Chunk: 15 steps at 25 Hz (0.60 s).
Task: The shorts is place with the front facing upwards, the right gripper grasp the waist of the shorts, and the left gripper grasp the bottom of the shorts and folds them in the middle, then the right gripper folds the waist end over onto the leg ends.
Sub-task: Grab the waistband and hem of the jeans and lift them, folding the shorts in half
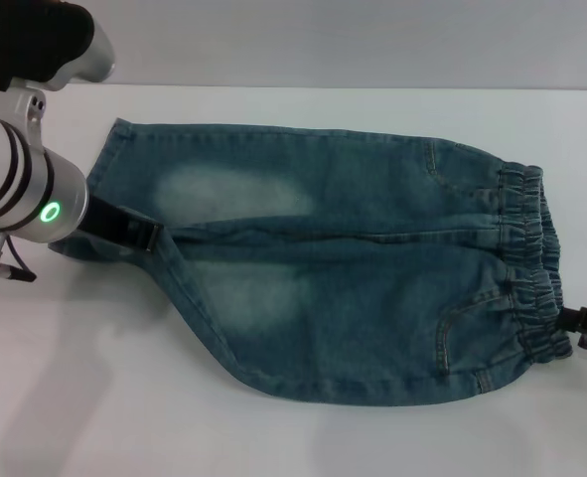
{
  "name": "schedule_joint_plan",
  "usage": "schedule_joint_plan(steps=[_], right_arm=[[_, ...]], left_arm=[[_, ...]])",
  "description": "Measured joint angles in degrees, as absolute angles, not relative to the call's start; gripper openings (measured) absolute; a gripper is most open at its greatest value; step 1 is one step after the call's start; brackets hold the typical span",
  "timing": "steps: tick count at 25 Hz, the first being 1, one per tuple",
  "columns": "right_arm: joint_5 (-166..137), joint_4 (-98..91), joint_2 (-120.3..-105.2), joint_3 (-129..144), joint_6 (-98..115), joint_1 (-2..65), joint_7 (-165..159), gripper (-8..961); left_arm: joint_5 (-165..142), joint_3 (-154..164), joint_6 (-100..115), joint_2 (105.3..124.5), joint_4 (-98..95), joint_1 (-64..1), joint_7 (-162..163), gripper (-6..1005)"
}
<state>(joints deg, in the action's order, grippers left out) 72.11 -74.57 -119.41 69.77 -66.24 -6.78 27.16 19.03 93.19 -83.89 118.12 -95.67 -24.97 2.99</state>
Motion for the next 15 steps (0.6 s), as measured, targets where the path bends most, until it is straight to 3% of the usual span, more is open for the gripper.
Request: schedule_joint_plan(steps=[15], right_arm=[[72.3,-71.5,-119.18,70.0,-66.0,-4.6,27.9,510]], left_arm=[[18.6,93.8,-84.9,118.12,-95.7,-26.4,2.9,193]])
